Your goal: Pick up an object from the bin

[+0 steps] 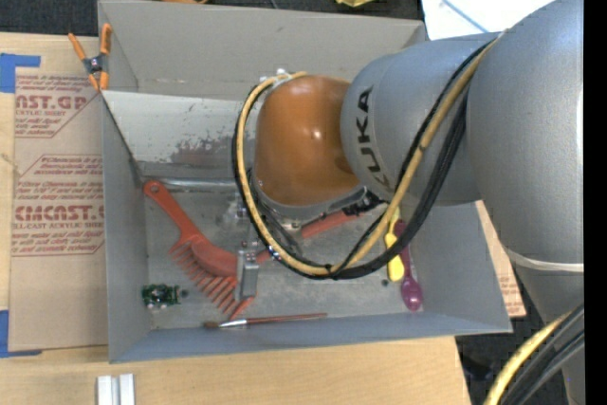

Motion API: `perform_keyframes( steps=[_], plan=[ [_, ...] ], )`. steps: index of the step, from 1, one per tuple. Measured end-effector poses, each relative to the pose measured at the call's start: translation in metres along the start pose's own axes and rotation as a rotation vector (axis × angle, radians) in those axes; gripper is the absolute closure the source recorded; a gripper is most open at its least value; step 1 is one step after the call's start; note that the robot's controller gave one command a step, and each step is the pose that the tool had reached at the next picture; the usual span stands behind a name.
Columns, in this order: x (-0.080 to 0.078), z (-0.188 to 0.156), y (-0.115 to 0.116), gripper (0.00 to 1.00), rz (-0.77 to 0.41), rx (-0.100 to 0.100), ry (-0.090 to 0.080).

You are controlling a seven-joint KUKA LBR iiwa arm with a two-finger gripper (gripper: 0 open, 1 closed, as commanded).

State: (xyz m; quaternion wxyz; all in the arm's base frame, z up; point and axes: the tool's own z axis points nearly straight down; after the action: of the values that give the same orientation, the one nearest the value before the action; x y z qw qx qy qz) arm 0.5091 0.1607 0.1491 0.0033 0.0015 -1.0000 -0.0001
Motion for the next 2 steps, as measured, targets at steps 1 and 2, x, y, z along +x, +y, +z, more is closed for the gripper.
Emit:
perform_keyframes(
  steps=[1,2],
  plan=[
    [-0.002,-0.005,-0.001,0.0,0.003,-0.001,-0.007],
    [0.017,0.081,0.016,0.0,0.148,-0.002,-0.003]
  ],
)
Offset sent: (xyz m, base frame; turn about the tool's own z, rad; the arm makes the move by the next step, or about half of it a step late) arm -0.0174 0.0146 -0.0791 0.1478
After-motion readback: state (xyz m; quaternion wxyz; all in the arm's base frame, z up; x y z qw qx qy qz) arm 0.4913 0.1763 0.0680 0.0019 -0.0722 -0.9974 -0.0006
